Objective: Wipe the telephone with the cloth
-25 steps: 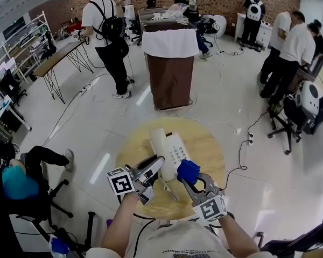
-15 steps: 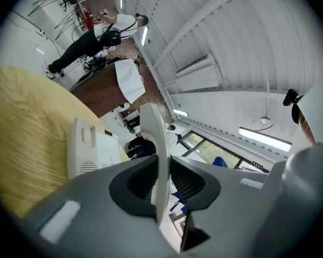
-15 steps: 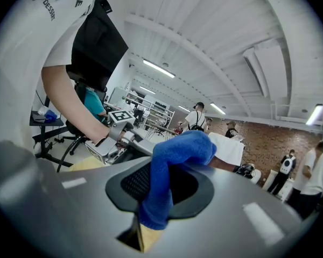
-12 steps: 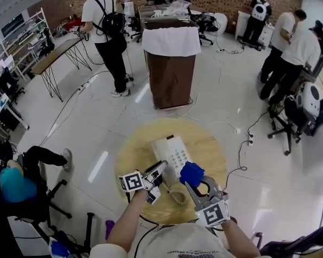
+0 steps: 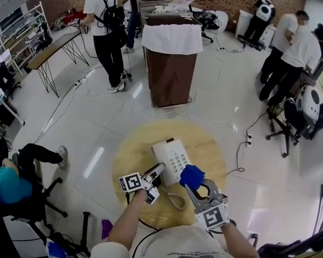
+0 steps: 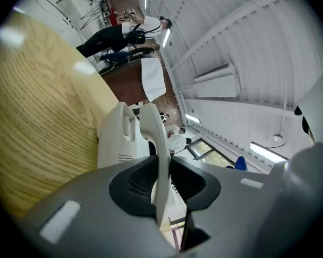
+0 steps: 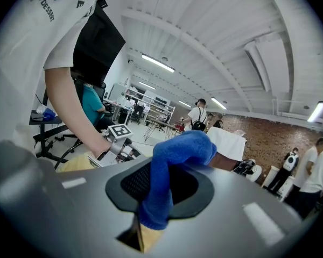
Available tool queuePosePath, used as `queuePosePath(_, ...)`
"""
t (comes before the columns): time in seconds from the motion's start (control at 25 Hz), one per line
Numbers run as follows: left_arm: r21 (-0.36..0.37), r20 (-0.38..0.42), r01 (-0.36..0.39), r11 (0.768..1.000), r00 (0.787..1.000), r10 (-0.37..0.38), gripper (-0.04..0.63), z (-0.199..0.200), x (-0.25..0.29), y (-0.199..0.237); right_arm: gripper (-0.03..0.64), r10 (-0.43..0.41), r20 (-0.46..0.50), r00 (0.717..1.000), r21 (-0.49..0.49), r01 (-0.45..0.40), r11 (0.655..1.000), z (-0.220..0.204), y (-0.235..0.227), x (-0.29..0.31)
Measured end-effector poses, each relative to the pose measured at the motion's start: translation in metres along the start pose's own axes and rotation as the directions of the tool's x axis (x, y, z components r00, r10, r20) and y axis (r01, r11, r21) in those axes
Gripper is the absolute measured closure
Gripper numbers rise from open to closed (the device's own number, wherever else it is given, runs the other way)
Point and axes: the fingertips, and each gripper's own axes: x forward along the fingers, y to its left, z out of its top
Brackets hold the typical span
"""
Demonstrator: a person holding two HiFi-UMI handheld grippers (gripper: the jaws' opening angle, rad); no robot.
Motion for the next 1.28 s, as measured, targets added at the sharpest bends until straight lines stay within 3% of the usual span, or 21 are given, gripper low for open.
queuePosePath(0.44, -0.106, 0.009, -0.008, 0.994, 1.000, 0.009, 0.518, 0.000, 0.002, 0.015, 0.546, 0.032, -0.024, 0.999, -0.002, -0.032, 0.999, -0.005, 0.000, 0.011)
queuePosePath(0.68, -0.041, -0.011, -0.078, 0.996, 0.997, 0.078, 0.502, 0.001, -0.003, 0.022, 0.546, 0.046, -0.017, 0.999, 0.008, -0.046, 0.999, -0.002, 0.004, 0.017)
queuePosePath(1.08, 0.011, 0.063, -0.192, 0.981, 0.980, 0.191, 0.465, 0.013, -0.017, 0.029, 0.546, 0.045, 0.000, 0.999, 0.029, -0.045, 0.999, 0.002, 0.011, 0.009)
queuePosePath(1.28, 0.120, 0.123, -0.196, 0.973, 0.976, 0.182, 0.489, 0.022, -0.028, -0.004, 0.546, 0.049, 0.018, 0.999, 0.101, -0.051, 0.994, 0.010, 0.012, 0.000)
